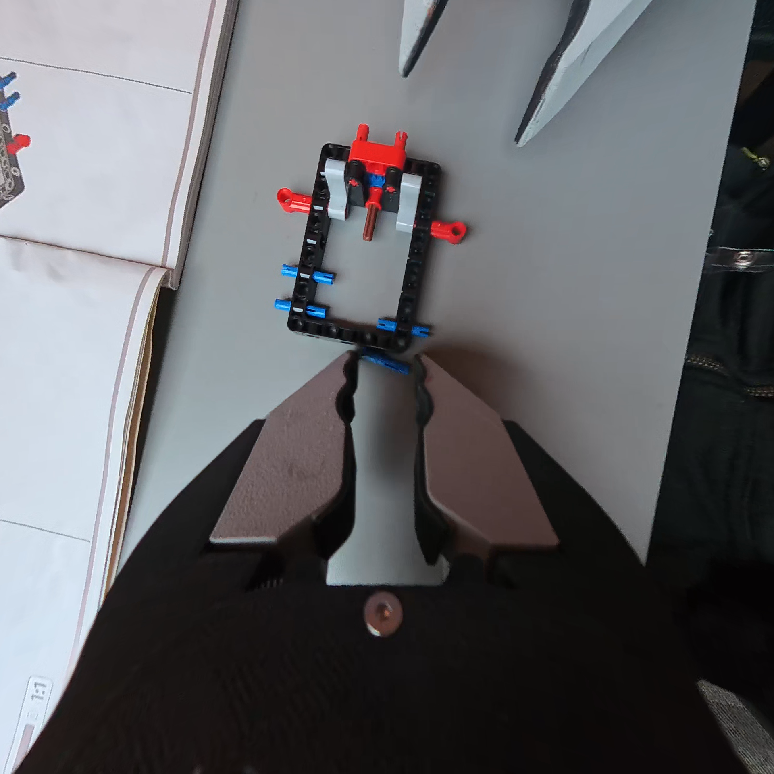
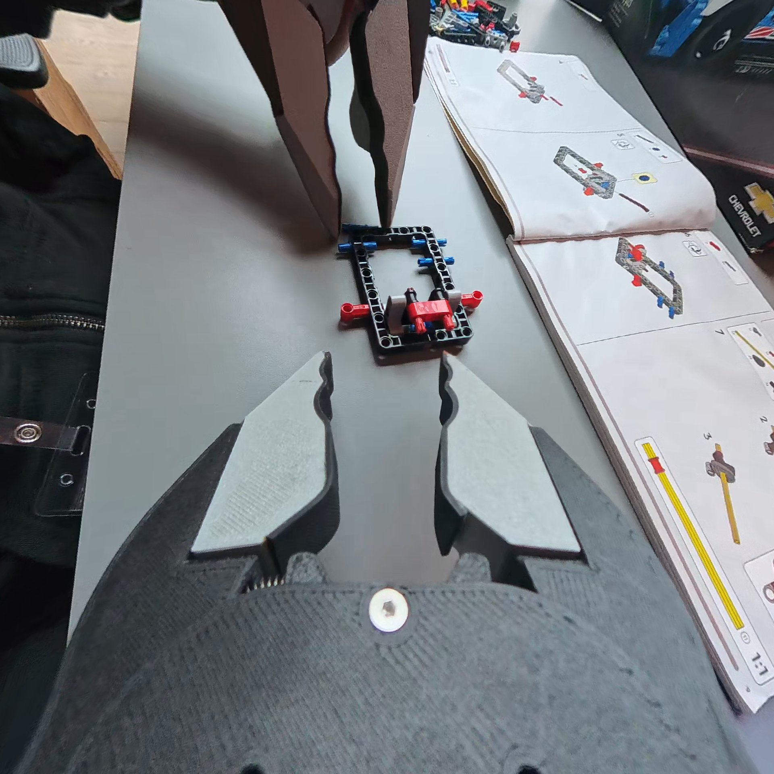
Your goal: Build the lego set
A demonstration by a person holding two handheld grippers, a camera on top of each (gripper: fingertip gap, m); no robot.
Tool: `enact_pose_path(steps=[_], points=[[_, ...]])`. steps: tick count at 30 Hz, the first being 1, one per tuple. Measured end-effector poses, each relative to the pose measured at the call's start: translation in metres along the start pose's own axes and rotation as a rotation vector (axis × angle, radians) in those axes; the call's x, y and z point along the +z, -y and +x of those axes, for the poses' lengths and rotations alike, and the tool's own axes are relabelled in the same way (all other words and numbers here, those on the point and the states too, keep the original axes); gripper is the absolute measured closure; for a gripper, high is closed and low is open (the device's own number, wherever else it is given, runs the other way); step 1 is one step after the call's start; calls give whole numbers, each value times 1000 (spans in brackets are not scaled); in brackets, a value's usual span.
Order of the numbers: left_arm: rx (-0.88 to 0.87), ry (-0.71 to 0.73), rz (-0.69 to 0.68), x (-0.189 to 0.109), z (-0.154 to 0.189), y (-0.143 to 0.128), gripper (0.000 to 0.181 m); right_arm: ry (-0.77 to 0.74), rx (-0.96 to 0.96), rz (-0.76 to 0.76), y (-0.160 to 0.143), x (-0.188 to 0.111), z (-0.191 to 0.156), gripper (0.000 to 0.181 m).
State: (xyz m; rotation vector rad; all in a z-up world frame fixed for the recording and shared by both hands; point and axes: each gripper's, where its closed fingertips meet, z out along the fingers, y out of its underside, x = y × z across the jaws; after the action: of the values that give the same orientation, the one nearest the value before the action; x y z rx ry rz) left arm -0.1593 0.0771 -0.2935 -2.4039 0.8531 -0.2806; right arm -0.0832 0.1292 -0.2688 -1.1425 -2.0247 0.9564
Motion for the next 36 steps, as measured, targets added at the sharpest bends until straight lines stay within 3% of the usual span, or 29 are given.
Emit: enact_pose_path(steps=[13,16,21,31,36], points=[[-21,-13,193,-5,1,-5,160,-51,41,50,5,-6,16,136],[15,43,198,-7,-7,-4,151,-77,74,79,7,-9,25,136],[67,38,199,-5,-5,-3,172,-100,174,147,11,-16,43,128],[75,48,210,-7,-5,-2,141,-139,294,248,15,-30,65,128],[101,59,213,-10,0,-5,141,-141,313,267,15,-33,67,127]])
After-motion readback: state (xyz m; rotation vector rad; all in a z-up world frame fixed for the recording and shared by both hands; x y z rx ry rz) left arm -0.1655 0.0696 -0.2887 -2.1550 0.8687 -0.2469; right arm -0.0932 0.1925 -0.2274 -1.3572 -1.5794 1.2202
